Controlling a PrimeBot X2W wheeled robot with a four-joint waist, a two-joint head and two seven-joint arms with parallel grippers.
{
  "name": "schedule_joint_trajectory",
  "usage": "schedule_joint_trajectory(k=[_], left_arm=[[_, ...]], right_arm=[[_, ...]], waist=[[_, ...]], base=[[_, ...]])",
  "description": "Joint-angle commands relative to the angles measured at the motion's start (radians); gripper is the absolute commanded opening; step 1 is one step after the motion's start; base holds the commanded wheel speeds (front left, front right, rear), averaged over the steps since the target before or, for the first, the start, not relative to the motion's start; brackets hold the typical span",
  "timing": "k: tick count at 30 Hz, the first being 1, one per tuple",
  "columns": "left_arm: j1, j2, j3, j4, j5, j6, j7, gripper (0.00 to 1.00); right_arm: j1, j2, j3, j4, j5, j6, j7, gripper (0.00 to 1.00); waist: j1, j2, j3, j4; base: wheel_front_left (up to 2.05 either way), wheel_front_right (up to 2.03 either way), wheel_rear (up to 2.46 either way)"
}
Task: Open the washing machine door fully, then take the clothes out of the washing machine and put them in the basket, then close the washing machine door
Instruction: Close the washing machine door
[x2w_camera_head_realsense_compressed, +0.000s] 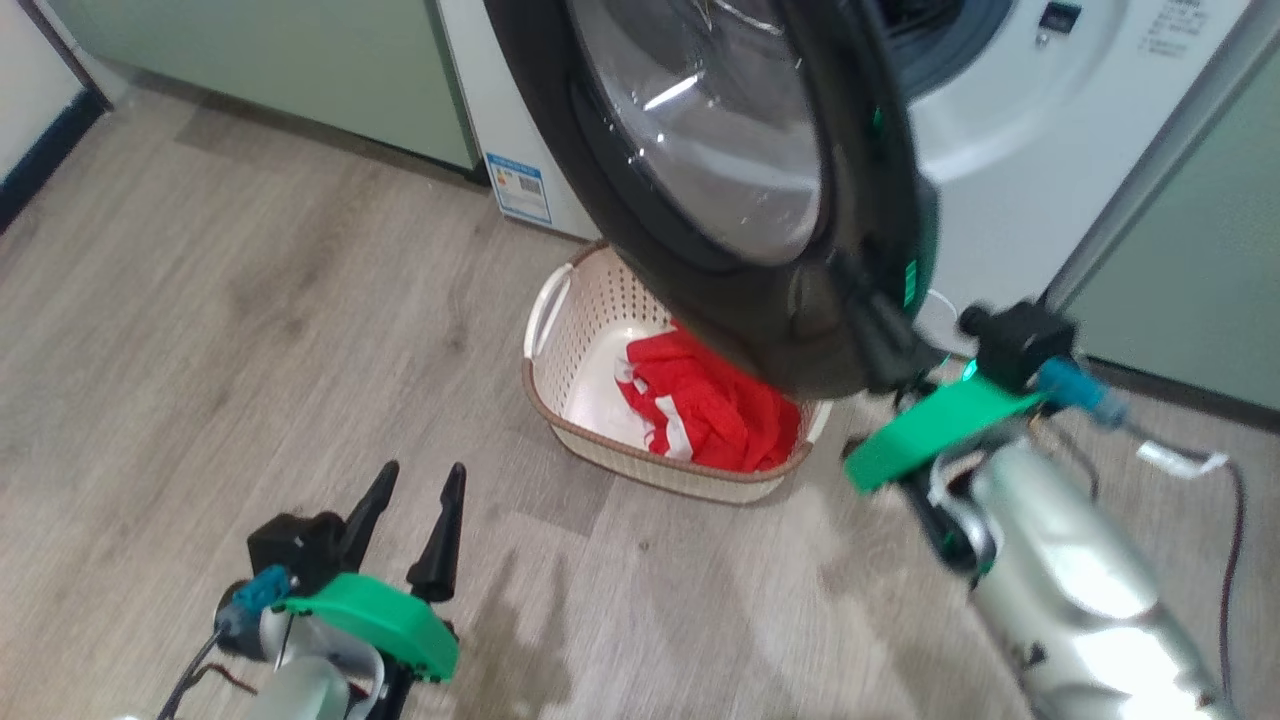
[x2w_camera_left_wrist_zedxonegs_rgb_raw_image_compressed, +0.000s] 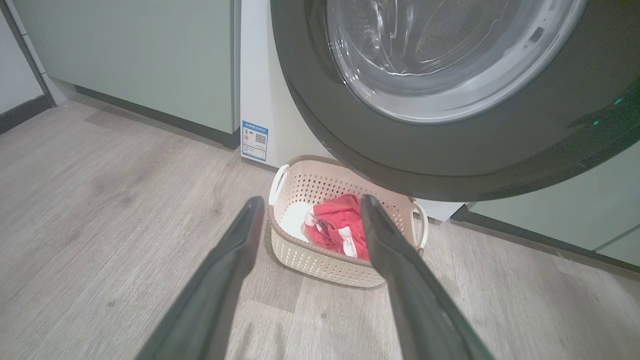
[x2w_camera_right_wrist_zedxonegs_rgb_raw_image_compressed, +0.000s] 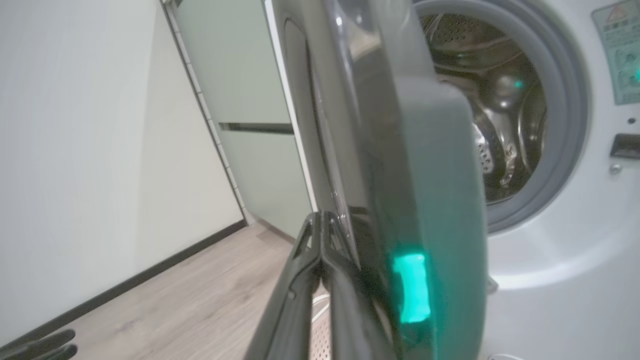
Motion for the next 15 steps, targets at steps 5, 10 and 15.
schedule_joint_trajectory(k=[5, 10, 15], left_arm=[[-0.072, -0.003, 0.024, -0.037, 0.004, -0.006, -0.009, 1.0], [-0.102, -0.018, 0.016, -0.043, 0.003, -0.006, -0.009, 1.0], [-0.125, -0.031, 0.007, -0.045, 0.001, -0.006, -0.009, 1.0]], right_arm=[[-0.133, 0.004, -0.127, 0.028, 0.001, -0.002, -0.006, 0.0], [-0.261, -0.025, -0.175, 0.115, 0.002, -0.002, -0.006, 0.0], [-0.371, -0.056, -0.183, 0.193, 0.015, -0.002, -0.006, 0.0]], waist=[[0.0, 0.0, 0.066, -0.018], [0.0, 0.0, 0.122, -0.02], [0.0, 0.0, 0.164, -0.017]], base=[[0.0, 0.0, 0.0], [0.0, 0.0, 0.0], [0.0, 0.0, 0.0]])
